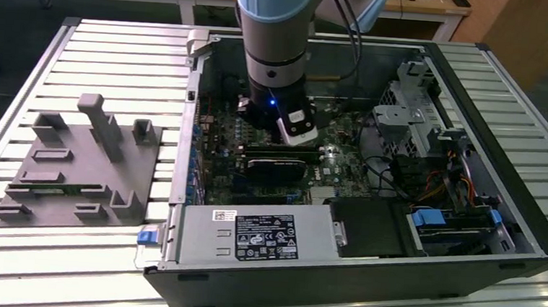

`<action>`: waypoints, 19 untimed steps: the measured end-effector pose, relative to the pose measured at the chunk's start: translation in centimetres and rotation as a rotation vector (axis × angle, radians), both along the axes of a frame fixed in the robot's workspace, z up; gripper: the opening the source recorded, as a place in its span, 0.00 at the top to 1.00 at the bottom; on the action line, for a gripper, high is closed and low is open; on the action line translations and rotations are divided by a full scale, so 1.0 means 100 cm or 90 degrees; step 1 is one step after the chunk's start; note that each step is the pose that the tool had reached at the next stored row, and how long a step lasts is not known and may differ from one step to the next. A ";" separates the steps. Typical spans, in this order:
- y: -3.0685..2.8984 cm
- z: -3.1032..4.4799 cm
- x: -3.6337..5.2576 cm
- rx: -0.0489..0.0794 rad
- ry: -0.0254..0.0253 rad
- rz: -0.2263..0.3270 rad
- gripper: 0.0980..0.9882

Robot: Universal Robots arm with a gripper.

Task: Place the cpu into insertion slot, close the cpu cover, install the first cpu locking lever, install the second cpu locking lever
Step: 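Install the second cpu locking lever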

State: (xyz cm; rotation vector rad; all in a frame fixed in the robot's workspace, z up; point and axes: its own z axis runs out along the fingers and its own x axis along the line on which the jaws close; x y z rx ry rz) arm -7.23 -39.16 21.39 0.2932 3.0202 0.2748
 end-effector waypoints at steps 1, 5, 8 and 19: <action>-0.0005 -0.0008 -0.0002 0.002 0.0000 0.001 0.99; -0.0037 -0.0028 -0.0022 0.007 0.0001 0.005 0.99; -0.0066 -0.0040 -0.0035 0.011 0.0001 0.007 0.99; -0.0116 -0.0105 -0.0114 0.046 0.0000 0.017 0.99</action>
